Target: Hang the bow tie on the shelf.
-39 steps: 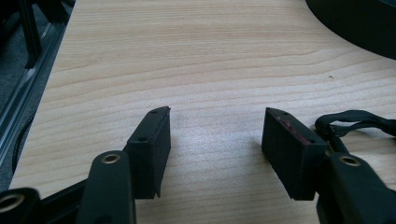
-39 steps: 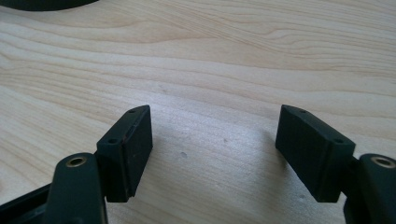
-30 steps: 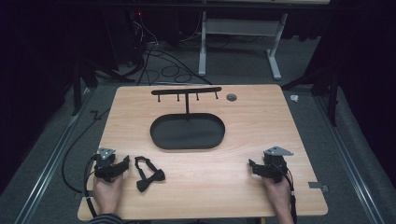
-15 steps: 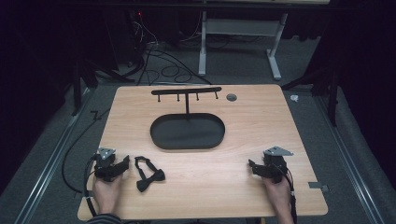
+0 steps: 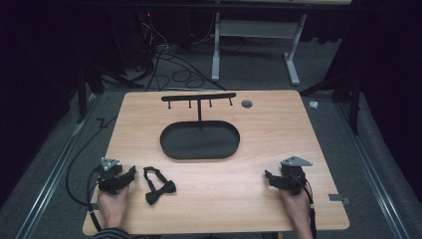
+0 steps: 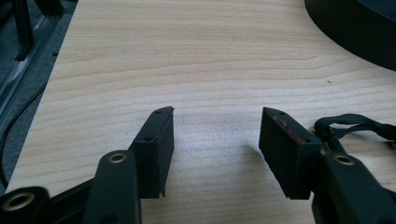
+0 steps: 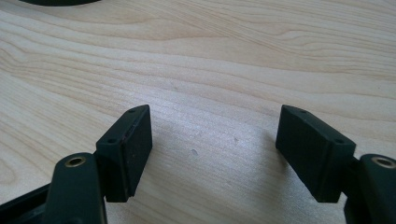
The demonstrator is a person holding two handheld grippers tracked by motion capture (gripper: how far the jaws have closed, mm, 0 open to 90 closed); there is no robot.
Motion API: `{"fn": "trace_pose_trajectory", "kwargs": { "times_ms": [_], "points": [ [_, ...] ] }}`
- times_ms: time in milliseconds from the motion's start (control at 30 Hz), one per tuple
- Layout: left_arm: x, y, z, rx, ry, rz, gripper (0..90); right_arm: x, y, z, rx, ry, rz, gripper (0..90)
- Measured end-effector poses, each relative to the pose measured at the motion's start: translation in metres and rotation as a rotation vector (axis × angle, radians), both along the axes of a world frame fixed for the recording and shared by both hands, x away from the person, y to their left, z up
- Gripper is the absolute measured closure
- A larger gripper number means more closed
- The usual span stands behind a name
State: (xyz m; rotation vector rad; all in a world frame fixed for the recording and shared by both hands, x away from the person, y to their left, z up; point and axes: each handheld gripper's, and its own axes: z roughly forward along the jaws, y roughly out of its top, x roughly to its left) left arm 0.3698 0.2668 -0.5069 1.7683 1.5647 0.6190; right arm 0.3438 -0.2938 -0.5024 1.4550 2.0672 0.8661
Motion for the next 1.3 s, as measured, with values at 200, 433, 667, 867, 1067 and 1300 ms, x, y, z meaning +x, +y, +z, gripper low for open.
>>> {"fn": "trace_pose_trajectory", "kwargs": {
  "times_ms": [200,433,667,867,1067,1300],
  "points": [
    [-0.007,0.005,0.007,-0.025,-0.008,0.005,45.9,0.0,0.0,0.0,0.0,0.0,0.0,28.3],
    [-0.017,0.004,0.023,-0.041,-0.023,-0.016,47.8,0.0,0.0,0.0,0.0,0.0,0.0,28.3],
    [-0.022,-0.008,0.027,-0.051,-0.007,-0.077,49.5,0.0,0.0,0.0,0.0,0.0,0.0,28.3],
    [-0.02,-0.021,0.024,-0.049,0.026,-0.124,50.5,0.0,0.0,0.0,0.0,0.0,0.001,28.2],
    [-0.016,-0.032,0.019,-0.042,0.044,-0.145,52.4,0.0,0.0,0.0,0.0,0.0,0.002,28.2],
    [-0.01,-0.04,0.014,-0.031,0.062,-0.159,55.2,0.0,0.0,0.0,0.0,0.001,0.002,28.1]
  ]
}}
